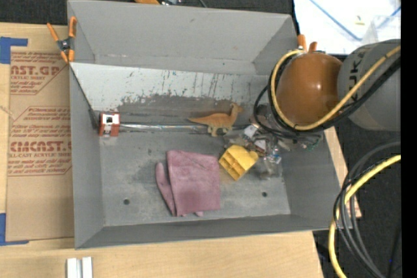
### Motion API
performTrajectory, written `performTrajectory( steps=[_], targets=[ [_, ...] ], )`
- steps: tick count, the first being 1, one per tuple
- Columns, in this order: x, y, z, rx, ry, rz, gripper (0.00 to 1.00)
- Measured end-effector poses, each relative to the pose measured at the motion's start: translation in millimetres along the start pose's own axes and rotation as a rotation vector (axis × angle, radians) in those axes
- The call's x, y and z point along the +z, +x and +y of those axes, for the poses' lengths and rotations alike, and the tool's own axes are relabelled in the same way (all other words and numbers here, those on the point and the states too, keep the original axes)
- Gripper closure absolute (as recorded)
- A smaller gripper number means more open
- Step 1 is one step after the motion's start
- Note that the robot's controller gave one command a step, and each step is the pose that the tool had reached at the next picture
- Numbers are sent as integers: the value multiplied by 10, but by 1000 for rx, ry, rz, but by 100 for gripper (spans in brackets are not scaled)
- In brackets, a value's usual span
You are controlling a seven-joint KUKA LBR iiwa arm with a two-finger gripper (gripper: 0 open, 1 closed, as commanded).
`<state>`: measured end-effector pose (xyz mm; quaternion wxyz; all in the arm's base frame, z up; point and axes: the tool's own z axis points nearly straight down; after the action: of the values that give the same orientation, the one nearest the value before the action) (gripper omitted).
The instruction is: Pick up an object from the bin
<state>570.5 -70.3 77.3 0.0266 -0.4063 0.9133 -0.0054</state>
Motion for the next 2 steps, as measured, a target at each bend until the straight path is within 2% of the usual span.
performTrajectory(
  steps=[1,2],
  targets=[
    [77,-66,-10,-9,0,-2,0],
    [-176,-42,16,-6,-9,3,0]
  ],
)
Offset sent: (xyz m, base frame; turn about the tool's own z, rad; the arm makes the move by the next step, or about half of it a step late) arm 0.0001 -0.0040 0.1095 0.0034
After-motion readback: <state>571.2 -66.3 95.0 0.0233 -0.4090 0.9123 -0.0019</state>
